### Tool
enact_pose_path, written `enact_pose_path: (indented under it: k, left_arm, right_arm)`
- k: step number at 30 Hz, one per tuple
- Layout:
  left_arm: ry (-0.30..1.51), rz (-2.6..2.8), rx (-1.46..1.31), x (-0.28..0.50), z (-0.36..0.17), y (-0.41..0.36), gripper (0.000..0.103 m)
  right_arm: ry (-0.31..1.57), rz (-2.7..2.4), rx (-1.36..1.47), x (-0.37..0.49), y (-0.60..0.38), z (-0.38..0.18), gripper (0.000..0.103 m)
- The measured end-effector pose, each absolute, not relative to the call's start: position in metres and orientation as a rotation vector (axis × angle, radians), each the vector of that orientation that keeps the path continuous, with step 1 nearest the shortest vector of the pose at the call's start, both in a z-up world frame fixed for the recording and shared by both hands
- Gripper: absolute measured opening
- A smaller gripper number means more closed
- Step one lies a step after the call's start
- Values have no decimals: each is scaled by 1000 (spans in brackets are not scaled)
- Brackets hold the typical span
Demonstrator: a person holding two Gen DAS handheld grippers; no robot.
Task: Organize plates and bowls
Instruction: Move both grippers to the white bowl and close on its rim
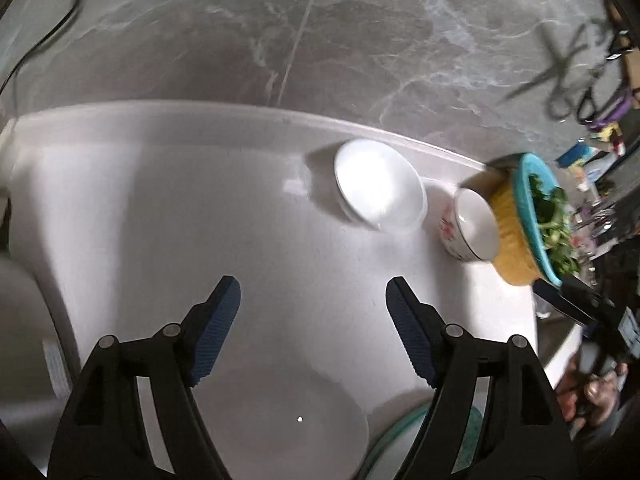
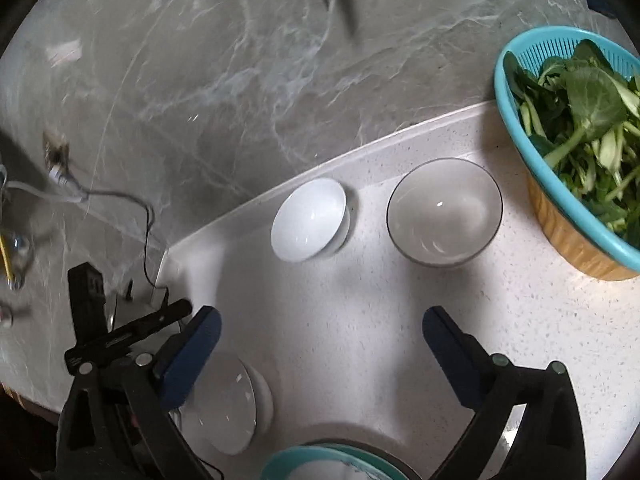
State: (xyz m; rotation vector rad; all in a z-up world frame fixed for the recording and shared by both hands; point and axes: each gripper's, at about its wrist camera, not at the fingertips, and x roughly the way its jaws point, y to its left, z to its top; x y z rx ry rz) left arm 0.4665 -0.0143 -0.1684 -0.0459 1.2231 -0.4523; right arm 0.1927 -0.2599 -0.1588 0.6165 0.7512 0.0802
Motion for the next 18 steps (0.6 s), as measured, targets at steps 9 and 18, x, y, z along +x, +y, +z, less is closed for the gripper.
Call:
enact_pose_path:
  k: [9,18]
  left_arm:
    - [1275,-455,136,566,-204,-90,74]
    - [1339,-396,186,595,-261,-114,74]
  right_arm:
    - [948,18,462,299,-254,-153,74]
    - [1065,-28,365,374,-240,-190,71]
